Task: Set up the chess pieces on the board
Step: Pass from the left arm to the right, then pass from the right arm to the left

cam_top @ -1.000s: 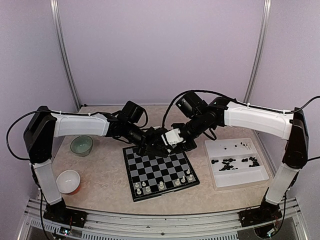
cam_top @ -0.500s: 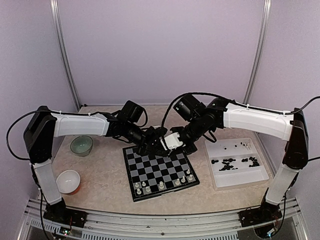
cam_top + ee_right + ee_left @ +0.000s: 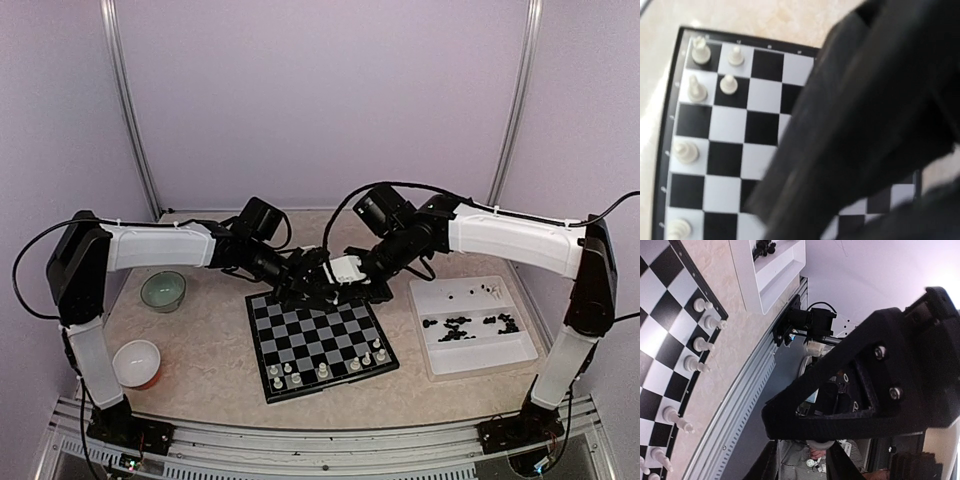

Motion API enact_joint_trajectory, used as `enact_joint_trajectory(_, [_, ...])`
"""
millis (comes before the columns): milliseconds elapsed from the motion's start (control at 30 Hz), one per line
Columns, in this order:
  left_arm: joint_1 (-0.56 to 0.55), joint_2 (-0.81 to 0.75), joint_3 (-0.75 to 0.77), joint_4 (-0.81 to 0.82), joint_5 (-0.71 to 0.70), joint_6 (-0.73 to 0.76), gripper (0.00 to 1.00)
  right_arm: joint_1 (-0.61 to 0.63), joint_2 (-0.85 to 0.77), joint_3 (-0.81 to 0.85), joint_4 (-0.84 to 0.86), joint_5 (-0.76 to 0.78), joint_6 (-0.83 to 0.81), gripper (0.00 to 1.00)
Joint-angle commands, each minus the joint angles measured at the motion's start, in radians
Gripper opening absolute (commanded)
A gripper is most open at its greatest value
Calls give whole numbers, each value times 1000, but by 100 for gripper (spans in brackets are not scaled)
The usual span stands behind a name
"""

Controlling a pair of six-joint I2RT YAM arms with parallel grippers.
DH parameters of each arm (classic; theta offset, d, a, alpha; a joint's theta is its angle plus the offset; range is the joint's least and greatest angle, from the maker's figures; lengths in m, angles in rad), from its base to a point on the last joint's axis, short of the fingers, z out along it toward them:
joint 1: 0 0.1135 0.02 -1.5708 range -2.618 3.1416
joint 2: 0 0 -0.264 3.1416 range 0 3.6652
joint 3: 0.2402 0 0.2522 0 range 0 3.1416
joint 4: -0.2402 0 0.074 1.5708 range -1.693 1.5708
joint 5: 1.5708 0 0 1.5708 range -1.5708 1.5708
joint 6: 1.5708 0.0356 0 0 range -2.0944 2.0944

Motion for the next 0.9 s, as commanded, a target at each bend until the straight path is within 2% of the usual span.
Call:
enact_joint_trajectory(0, [40, -42, 20, -23, -78, 68, 35, -90, 46, -3, 7, -241, 130, 10])
enact_joint_trajectory(100, [58, -79, -6, -48, -157, 96, 35, -160, 96, 16, 2, -383, 208, 10])
enact_joint_trajectory(200, [58, -131, 14, -125, -328, 197, 35, -213, 159, 42, -7, -504, 296, 10])
enact_joint_trajectory(267, [40, -161, 46, -160, -503, 322, 36, -239, 192, 57, -6, -580, 368, 10])
enact_joint_trajectory(367, [-57, -218, 80, -187, -860, 520, 37, -256, 225, 69, 2, -671, 449, 9])
enact_joint_trajectory(533, [-259, -272, 77, -112, -1244, 800, 43, -255, 238, 74, 19, -714, 544, 10])
enact_joint_trajectory(633, [-305, -267, 84, -98, -1326, 869, 43, -255, 232, 71, 32, -737, 576, 10])
enact_joint_trajectory(867, [-327, -232, 104, -105, -1349, 895, 42, -255, 214, 68, 41, -753, 596, 10])
